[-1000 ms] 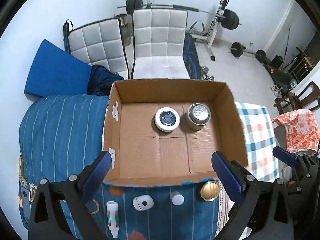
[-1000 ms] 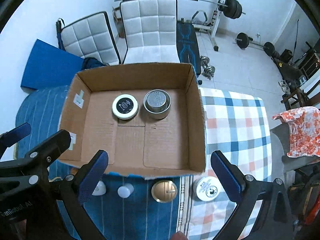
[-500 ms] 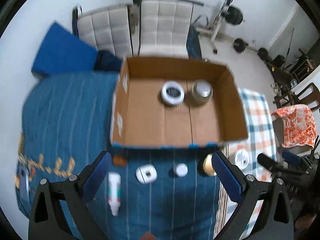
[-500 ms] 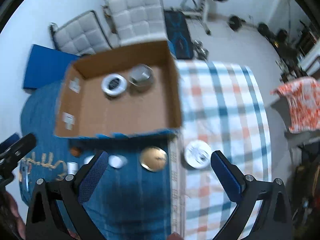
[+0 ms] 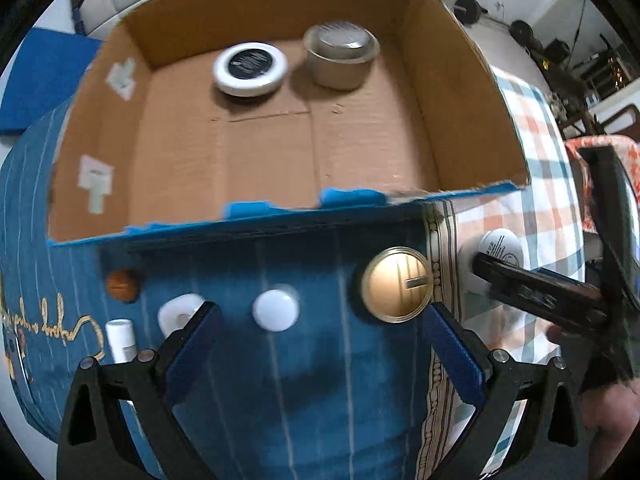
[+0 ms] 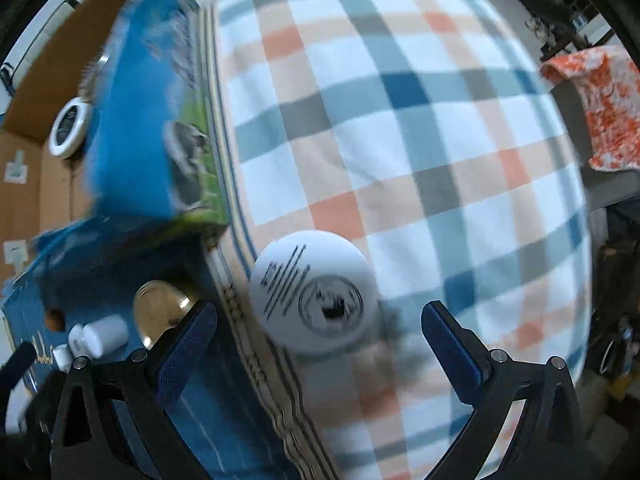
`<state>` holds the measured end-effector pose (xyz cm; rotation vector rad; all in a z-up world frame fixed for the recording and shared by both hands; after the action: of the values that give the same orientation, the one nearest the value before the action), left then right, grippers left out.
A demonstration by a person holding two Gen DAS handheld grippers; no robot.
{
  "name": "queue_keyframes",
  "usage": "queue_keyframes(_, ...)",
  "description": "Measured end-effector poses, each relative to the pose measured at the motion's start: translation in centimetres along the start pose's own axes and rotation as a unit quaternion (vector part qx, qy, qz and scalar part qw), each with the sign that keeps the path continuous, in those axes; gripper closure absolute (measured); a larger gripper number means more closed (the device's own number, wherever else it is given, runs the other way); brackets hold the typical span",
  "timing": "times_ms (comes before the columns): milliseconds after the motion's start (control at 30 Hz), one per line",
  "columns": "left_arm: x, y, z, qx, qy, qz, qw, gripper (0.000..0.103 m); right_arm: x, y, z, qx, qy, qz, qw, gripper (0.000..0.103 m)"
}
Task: Organize rigid objects
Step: 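Grasp the white cream jar with the right tool while the left tool grasps the gold tin, then carry the gold tin and white cream jar into the box with both tools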
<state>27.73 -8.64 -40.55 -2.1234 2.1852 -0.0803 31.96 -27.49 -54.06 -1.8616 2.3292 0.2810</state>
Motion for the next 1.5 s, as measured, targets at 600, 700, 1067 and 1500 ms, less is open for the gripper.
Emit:
queue_keyframes(600, 6.9, 0.0, 9.1, -0.107, -0.007, 0.041, 0.9934, 0.001, 5.5, 2.5, 2.7, -0.05, 0.005, 0.004, 0.999, 0.032)
queue_keyframes(700, 6.8, -0.8, 9.4, -0.092, -0.018, 0.042, 0.9947, 0.011, 5.6, 2.7, 2.9, -0.051, 0.006, 0.003, 0.999, 0.032)
queue_keyframes(1067, 6.5, 2.1, 8.2, -0.085, -0.017, 0.062, 0.9943, 0.04, 3.8, 3.9, 3.6, -0.079, 0.005, -0.012, 0.997, 0.032)
queue_keyframes(1500, 4.2, 9.2, 8.6, -0.13, 0.01, 0.054, 0.99, 0.033, 2.0, 7.1, 4.7, -0.101, -0.005, -0.008, 0.995, 0.032)
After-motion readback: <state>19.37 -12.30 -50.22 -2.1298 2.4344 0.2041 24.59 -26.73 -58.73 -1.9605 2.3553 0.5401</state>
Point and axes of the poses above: each gripper's, at about its wrist camera, not at the fingertips, and z roughly the way its jaws point, x to its right, y to its underside, the point moved 10 cm from there along z, roughly the way its jaws point, and after that the axes turned 6 degrees about -y, right-handed, at the moved point
